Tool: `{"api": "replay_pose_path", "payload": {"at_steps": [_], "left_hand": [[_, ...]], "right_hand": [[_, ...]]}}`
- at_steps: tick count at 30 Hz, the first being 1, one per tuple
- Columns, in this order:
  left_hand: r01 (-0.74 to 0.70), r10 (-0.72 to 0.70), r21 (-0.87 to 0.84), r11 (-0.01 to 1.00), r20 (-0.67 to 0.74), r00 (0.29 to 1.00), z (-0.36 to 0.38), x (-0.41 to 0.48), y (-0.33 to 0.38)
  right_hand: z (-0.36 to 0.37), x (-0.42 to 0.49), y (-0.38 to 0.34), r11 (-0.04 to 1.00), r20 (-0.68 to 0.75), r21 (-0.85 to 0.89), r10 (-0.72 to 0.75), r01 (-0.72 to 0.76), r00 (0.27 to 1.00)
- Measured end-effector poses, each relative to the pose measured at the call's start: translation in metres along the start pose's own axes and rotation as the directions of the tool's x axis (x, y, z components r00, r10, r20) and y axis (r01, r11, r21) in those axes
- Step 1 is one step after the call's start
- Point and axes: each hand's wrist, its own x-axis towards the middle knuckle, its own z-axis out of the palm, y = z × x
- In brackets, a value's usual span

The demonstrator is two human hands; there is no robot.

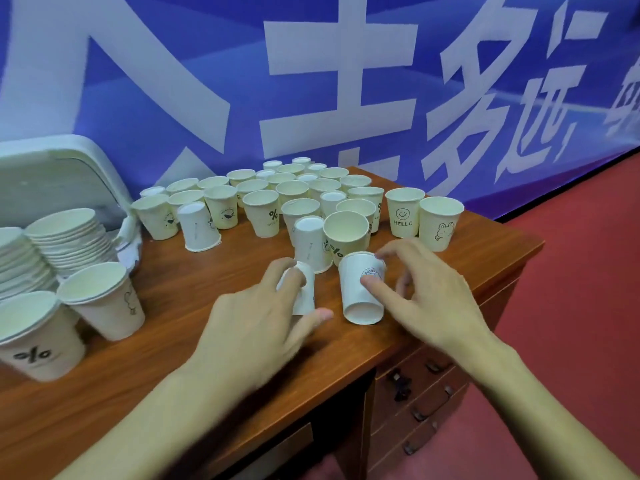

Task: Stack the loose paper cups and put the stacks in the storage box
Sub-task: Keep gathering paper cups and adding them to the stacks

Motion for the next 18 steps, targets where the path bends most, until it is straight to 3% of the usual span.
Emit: {"api": "replay_pose_path", "payload": {"at_steps": [5, 9, 15, 18], "left_hand": [[0.121, -0.091, -0.222, 0.968, 0.141, 0.986, -0.001, 0.027, -0.012], [0.196, -0.154, -0.271, 0.943, 0.17, 0.973, -0.001, 0.033, -0.022], [0.247, -0.213, -0.35, 0.903, 0.133, 0.968, -0.022, 0.017, -0.054], [0.266, -0.273, -0.304, 0.915, 0.02, 0.962, -0.051, -0.007, -0.082]], "right_hand": [[0.01, 0.035, -0.004, 0.996, 0.234, 0.006, 0.084, -0.088, 0.969], [0.015, 0.039, -0.02, 0.99, 0.29, 0.104, 0.06, -0.094, 0.955], [0.021, 0.05, -0.072, 0.989, 0.241, 0.139, -0.087, 0.054, 0.967], [0.022, 0.059, -0.112, 0.976, 0.209, 0.134, -0.197, 0.171, 0.958]]}}
